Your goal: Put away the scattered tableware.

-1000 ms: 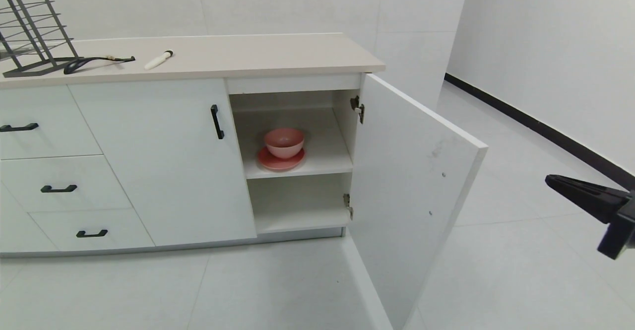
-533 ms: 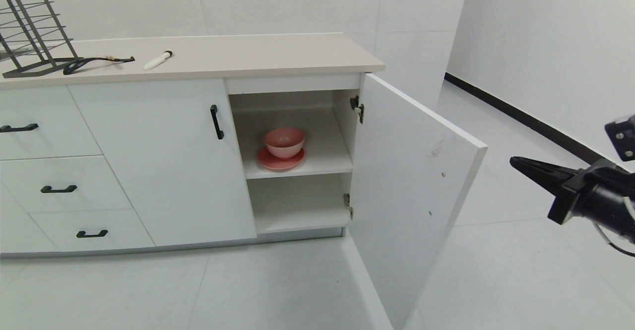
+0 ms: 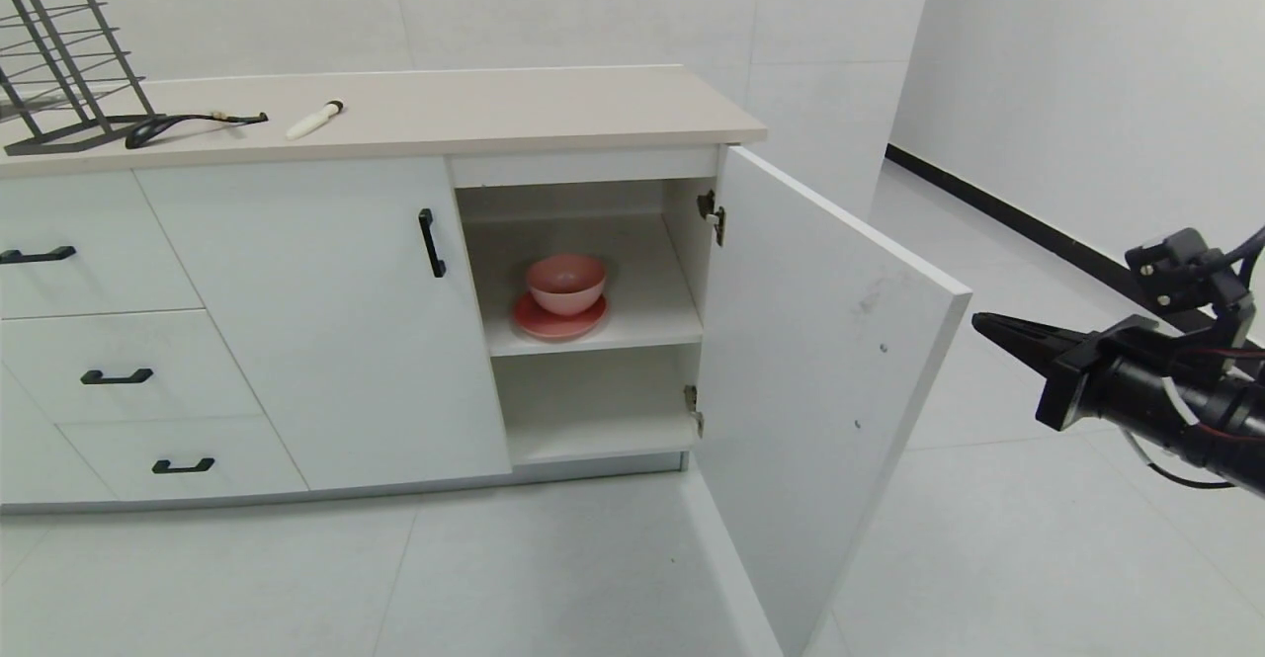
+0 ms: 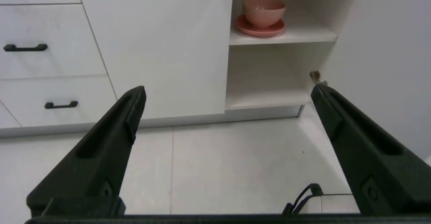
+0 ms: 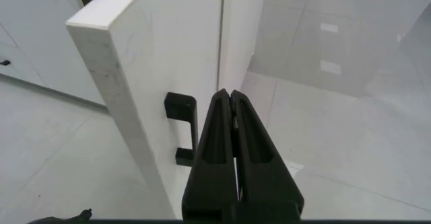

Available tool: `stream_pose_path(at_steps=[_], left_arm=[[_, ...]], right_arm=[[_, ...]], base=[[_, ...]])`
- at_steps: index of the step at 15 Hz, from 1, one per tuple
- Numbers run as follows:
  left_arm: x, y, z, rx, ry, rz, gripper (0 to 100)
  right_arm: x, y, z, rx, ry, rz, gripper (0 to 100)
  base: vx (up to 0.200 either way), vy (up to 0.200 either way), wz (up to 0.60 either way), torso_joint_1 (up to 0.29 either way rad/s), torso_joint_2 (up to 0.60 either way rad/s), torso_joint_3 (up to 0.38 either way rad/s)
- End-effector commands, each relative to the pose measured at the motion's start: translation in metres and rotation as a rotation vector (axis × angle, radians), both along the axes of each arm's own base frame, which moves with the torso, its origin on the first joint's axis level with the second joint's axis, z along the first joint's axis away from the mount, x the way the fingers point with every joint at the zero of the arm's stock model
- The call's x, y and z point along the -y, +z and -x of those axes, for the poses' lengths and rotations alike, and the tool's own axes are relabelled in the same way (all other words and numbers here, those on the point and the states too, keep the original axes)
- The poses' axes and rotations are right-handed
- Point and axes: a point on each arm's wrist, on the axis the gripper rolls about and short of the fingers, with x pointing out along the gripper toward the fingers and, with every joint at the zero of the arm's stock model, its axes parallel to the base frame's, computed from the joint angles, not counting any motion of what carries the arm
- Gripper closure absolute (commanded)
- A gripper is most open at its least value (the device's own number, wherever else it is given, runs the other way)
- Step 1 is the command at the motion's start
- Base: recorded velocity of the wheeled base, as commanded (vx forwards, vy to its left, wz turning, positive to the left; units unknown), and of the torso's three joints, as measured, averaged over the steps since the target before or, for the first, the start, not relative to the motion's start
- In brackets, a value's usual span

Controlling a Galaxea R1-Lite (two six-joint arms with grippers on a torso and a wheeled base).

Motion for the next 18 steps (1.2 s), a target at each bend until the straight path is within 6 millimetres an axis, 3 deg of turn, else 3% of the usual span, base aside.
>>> stream_pose_path(at_steps=[1,5,11,18], left_arm=[[0.000,0.000,0.000,0.001,0.000,0.000,0],[0.000,0.000,0.000,0.001,0.002,0.000,0],[0.000,0.000,0.000,0.001,0.002,0.000,0],[0.000,0.000,0.000,0.001,0.002,0.000,0]], right_arm=[[-0.005,-0.002,-0.002,-0.007,0.019,0.002,100],[-0.024,-0.006,-0.003,-0.011,0.111,0.003,100],[-0.031,-0.008,-0.003,-0.012,0.141,0.004,100],[-0.084,-0.010,-0.011,-0.010,0.327,0.007,100]], base=[[0.000,0.000,0.00,0.000,0.00,0.000],[0.000,0.000,0.00,0.000,0.00,0.000],[0.000,0.000,0.00,0.000,0.00,0.000],[0.000,0.000,0.00,0.000,0.00,0.000]])
